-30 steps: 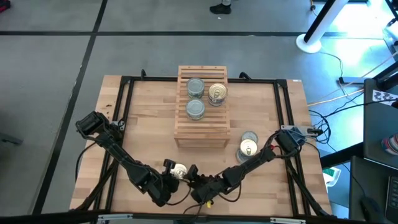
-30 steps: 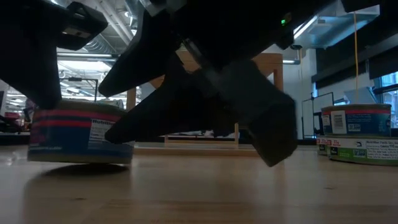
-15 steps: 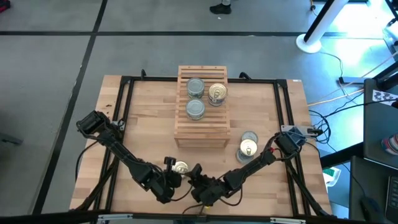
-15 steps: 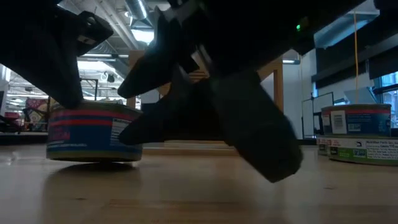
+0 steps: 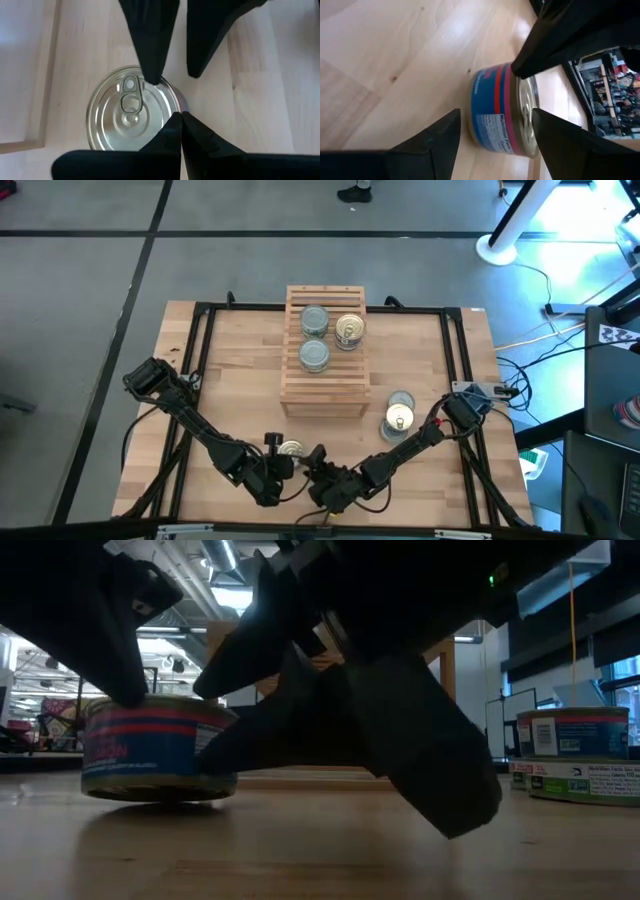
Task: Stack canned seafood by type on shelf
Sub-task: Stack the blue tuna can on top of the blue tuna can on the shelf
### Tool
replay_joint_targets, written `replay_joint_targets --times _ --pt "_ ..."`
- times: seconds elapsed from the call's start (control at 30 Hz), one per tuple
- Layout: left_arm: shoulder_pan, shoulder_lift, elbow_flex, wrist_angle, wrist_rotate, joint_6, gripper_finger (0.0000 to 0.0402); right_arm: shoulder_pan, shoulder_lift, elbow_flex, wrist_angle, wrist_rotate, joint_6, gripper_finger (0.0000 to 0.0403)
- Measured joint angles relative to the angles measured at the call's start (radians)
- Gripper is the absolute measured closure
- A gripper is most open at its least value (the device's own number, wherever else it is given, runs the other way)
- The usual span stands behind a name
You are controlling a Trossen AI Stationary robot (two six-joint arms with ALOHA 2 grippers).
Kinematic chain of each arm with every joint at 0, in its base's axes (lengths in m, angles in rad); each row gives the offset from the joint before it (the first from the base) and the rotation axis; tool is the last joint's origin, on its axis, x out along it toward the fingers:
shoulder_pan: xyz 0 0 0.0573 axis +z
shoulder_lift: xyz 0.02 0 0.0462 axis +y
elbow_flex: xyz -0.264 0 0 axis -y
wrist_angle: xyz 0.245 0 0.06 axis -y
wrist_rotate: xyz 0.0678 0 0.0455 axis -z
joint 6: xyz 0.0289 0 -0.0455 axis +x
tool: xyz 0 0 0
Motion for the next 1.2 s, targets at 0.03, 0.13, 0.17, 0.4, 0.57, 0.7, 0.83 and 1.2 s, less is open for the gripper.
replay_joint_targets --times 0.03,0.13,0.17,0.4,0.57,0.7,0.83,1.2 --pt "0.0 0.0 0.0 0.005 0.0 0.0 0.0401 0.0 0.0 0.0 -0.001 0.008 0.0 0.0162" --pt "0.0 0.0 0.0 0.011 0.0 -0.013 0.0401 0.0 0.0 0.0 -0.002 0.026 0.0 0.0162" --pt "0.0 0.0 0.0 0.011 0.0 -0.019 0.0401 0.0 0.0 0.0 -0.003 0.028 0.0 0.0162" --pt "0.0 -0.003 0.0 0.015 0.0 -0.022 0.0401 0.007 0.0 0.0 -0.006 0.022 0.0 0.0162" --pt "0.01 -0.011 0.0 0.021 0.0 -0.022 0.0401 0.028 0.0 0.0 -0.001 0.048 0.002 0.0162" --pt "0.021 -0.011 0.0 0.04 0.0 -0.016 0.0401 0.035 0.0 -0.001 -0.001 0.084 0.018 0.0162" --pt "0.027 -0.011 0.0 0.04 0.0 -0.017 0.0401 0.032 0.0 -0.001 -0.002 0.094 0.058 0.0162" --pt "0.027 -0.011 0.0 0.043 0.0 -0.022 0.0401 0.04 0.0 -0.001 -0.04 0.121 0.159 0.0162"
